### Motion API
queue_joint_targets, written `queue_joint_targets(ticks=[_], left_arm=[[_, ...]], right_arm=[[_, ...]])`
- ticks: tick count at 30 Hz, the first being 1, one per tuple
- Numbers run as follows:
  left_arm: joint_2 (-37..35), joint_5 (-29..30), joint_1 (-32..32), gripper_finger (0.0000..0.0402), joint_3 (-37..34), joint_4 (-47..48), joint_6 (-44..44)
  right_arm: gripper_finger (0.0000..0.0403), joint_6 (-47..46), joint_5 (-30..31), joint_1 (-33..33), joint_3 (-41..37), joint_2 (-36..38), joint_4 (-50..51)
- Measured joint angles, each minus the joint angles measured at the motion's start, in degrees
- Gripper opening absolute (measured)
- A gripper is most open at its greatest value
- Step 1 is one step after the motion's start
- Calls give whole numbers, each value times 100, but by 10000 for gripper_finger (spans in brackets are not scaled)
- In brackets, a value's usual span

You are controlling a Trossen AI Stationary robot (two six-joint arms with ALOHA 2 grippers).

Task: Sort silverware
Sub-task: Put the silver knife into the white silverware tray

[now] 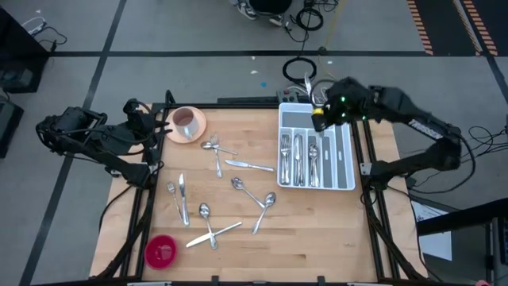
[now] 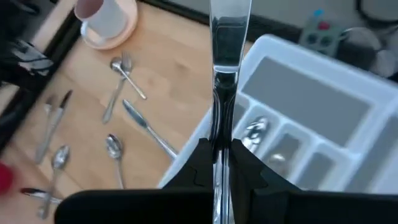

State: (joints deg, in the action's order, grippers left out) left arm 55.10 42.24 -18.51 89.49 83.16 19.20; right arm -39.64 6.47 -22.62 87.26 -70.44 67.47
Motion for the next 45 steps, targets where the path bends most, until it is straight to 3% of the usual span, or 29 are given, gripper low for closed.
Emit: queue_joint_targets(ticks=[8, 16, 25, 32, 45], left_arm=[[-1, 0, 0, 96, 0, -19, 6], [-1, 2, 1, 96, 0, -33, 152], [-1, 2, 0, 96, 0, -36, 153], [1, 2, -1, 96, 0, -33, 149], [1, 4, -1, 96, 0, -31, 146]], right_arm=[[0, -1166, -355, 73, -2886, 866, -2542], [0, -2403, -176, 580, -4487, 788, -4462], [0, -3272, 565, 1197, -4651, 452, -4503], [0, -3582, 545, 1430, -4651, -198, -4502], [0, -3777, 557, 1450, -4653, -759, -4274]])
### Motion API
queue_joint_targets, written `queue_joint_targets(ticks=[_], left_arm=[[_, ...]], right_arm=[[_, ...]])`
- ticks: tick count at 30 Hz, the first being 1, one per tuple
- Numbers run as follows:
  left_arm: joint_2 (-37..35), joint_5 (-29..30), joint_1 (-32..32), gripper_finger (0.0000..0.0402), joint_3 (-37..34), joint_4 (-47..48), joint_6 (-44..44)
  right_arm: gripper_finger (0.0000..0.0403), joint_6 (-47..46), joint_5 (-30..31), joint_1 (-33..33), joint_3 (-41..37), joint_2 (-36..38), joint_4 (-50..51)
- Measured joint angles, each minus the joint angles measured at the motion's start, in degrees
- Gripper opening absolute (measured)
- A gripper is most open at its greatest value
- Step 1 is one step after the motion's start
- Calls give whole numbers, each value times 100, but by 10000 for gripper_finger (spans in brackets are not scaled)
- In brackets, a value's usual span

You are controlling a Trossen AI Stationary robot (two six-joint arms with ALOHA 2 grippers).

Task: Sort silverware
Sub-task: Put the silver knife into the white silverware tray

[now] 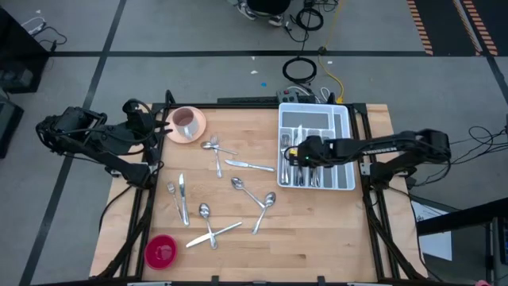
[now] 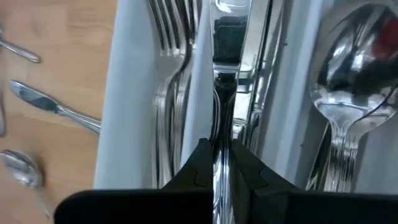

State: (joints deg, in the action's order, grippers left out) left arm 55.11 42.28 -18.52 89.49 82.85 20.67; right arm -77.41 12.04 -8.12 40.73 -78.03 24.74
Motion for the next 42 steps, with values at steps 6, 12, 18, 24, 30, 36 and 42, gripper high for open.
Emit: queue_joint_targets(ticks=[6, 12, 18, 24, 30, 36, 42], left_arm=[[-2, 0, 2, 96, 0, 4, -2], [0, 0, 1, 96, 0, 9, -2], [-2, 2, 2, 96, 0, 11, -4], [0, 2, 1, 96, 0, 11, -4], [-2, 2, 2, 96, 0, 11, -4], [-2, 2, 2, 96, 0, 6, 0], [-2, 2, 2, 96, 0, 2, 2]], right_arm=[[0, -110, -13, 0, -2, -336, -42], [0, -166, -171, 0, -1, -717, -59], [4, -145, -176, -2, 11, -781, -69], [52, -160, -156, -2, 5, -768, -84], [113, -146, -171, 0, 5, -771, -149], [152, -97, -180, 0, 5, -769, -253], [159, -50, -180, 0, 9, -769, -321]])
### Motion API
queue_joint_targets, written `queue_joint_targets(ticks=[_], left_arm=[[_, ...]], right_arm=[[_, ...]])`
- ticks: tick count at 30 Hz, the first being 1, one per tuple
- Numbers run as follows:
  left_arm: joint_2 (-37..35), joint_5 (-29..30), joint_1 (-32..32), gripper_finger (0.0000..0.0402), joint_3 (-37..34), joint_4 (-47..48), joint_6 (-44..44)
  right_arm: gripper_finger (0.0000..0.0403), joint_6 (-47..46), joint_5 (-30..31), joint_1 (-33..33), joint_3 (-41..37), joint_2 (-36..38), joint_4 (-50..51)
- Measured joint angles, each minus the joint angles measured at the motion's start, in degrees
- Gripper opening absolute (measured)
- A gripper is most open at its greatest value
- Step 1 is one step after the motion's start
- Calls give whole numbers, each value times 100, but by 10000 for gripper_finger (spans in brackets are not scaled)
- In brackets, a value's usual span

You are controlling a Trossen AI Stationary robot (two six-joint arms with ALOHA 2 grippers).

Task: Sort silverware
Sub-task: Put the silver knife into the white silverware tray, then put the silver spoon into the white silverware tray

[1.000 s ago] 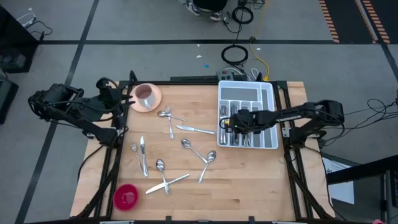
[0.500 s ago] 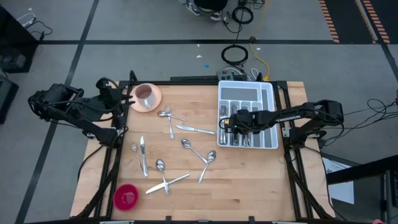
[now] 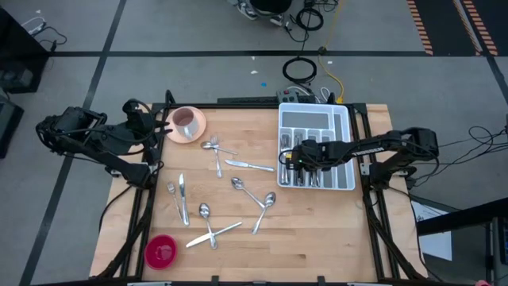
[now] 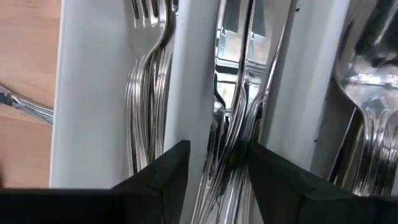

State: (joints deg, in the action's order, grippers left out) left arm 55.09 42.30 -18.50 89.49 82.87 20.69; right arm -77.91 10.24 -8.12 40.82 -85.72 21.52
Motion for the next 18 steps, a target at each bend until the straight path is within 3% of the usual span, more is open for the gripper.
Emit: queue_joint_targets(ticks=[18], left_arm=[[2, 0, 0, 96, 0, -2, 4]], right_arm=[[160, 1237, 188, -2, 1073, -6, 1730]])
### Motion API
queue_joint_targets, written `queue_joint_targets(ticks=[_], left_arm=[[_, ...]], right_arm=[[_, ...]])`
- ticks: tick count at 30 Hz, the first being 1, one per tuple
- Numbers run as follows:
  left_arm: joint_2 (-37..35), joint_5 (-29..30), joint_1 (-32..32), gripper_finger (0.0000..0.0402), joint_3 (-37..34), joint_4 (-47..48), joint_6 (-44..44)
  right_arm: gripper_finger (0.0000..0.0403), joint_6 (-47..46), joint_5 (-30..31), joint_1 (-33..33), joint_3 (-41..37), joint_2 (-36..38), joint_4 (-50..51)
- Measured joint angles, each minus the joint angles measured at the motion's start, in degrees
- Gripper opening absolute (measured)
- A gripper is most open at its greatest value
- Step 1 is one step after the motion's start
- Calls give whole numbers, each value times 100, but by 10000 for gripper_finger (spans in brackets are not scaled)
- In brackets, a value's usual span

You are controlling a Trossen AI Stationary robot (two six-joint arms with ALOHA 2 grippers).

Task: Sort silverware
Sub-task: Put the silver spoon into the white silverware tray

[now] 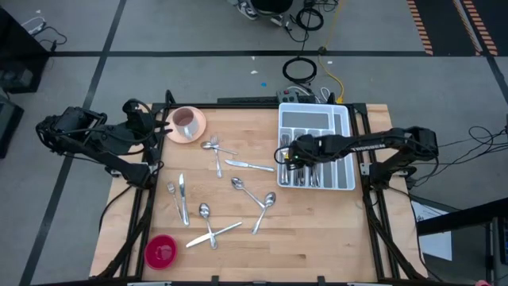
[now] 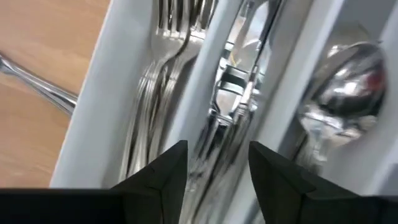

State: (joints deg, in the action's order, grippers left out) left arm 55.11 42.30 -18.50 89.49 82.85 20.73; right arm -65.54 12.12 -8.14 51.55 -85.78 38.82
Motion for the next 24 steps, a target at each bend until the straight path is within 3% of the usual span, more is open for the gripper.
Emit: queue_joint_targets(ticks=[6, 19, 24], left_arm=[[0, 1, -1, 96, 0, -2, 2], [-2, 0, -2, 96, 0, -4, 149], [-2, 0, 0, 96, 0, -2, 149]], right_arm=[[160, 231, 216, 0, 392, 0, 762], [160, 571, 304, -4, 945, 2, 1156], [160, 1756, 305, -1, 1581, 2, 1322]])
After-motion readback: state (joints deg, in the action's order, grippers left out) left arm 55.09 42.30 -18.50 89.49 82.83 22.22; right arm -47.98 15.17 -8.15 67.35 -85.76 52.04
